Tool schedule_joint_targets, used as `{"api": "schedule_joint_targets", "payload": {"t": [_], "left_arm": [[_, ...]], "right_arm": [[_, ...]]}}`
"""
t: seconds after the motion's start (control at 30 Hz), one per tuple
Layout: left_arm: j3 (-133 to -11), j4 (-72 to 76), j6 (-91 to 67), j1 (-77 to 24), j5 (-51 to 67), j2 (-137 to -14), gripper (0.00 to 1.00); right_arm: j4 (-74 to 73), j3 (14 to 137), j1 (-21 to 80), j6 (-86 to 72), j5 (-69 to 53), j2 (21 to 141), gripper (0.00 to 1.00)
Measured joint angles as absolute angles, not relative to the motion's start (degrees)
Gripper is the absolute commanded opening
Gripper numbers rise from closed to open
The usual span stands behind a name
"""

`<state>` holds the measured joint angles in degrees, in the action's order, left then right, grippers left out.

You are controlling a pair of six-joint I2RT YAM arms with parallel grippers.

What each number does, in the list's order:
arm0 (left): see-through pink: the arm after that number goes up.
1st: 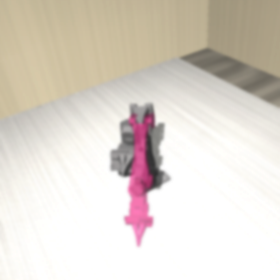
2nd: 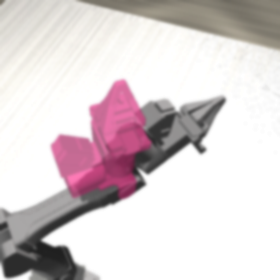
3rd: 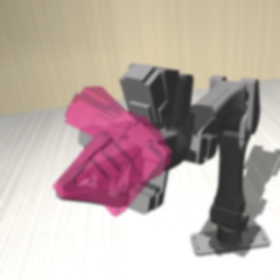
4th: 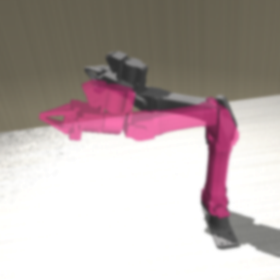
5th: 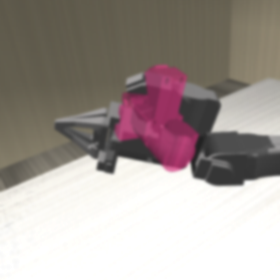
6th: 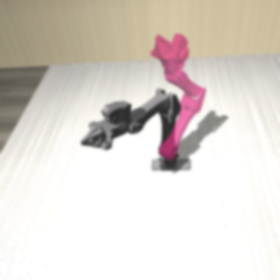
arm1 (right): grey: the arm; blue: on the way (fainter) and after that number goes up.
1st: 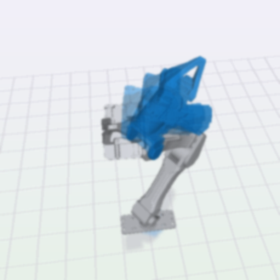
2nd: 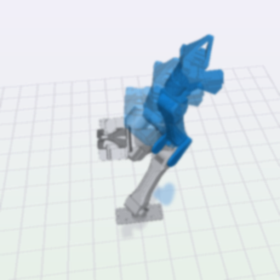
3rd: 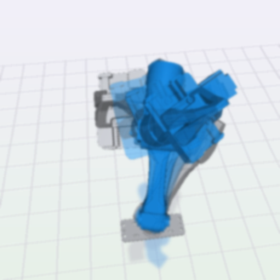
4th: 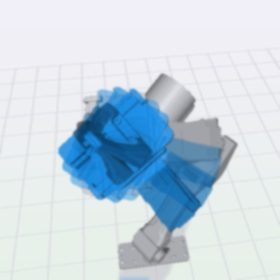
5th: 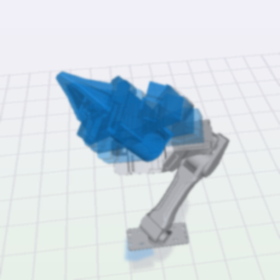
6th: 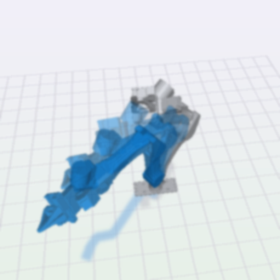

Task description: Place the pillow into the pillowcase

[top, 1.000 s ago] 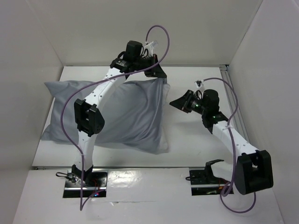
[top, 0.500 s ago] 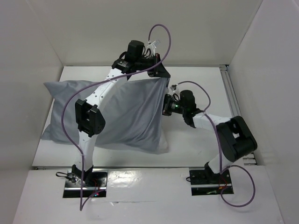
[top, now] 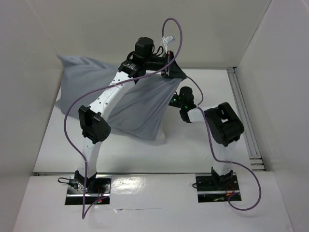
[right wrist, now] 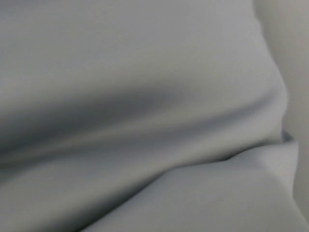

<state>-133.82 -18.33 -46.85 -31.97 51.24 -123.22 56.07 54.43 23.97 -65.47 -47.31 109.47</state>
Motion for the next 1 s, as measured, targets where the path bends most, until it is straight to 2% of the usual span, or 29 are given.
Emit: {"api": "schedule_joint_targets", "payload": {"t": [0.1,0.23,0.27,0.3,0.33,0.37,0.4,0.47,0.5,0.67,0.7,0.73,1.0], "left_arm": [[-133.2,-17.8,-47.5,-31.9,51.6,-123.2,0.00],[-130.4,-17.5,-48.4,-31.8,52.1,-123.2,0.00],[-129.8,-17.5,-48.4,-31.6,52.1,-123.2,0.00],[-129.5,-17.5,-48.4,-31.5,52.1,-123.2,0.00],[-129.1,-17.5,-48.3,-31.2,52.0,-123.2,0.00],[-129.0,-17.5,-48.2,-31.0,51.8,-123.2,0.00],[-129.0,-17.9,-48.0,-30.6,51.0,-123.2,0.00],[-129.0,-18.2,-47.5,-30.0,49.8,-123.2,0.02],[-129.0,-18.2,-46.9,-29.8,49.3,-123.2,0.10],[-129.1,-20.4,-44.0,-29.4,47.0,-123.2,0.74],[-129.1,-20.8,-43.6,-29.4,46.7,-123.2,0.96],[-129.1,-21.1,-42.9,-29.4,46.6,-123.2,1.00],[-129.4,-25.5,-38.3,-29.4,45.9,-122.8,1.00]], "right_arm": [[61.0,57.6,23.9,-68.5,-49.3,114.7,0.19],[64.8,54.5,23.0,-72.1,-50.2,115.0,0.34],[64.6,52.4,22.5,-72.2,-50.2,113.9,0.45],[64.2,49.8,21.9,-72.2,-50.1,112.3,0.50],[62.7,47.3,21.2,-71.3,-50.3,110.4,0.58],[61.7,45.0,20.4,-70.7,-50.3,108.2,0.59],[56.5,43.3,19.5,-68.6,-49.7,104.6,0.63],[45.7,42.2,17.8,-62.3,-47.5,97.6,0.64],[38.3,42.6,17.2,-58.9,-45.3,94.0,0.66],[12.4,44.8,13.6,-44.8,-35.2,78.0,0.71],[8.6,44.9,12.6,-42.8,-33.7,75.4,0.71],[5.6,45.0,11.9,-41.5,-32.6,73.6,0.71],[-13.1,44.5,7.8,-35.2,-25.2,65.3,0.71]]}}
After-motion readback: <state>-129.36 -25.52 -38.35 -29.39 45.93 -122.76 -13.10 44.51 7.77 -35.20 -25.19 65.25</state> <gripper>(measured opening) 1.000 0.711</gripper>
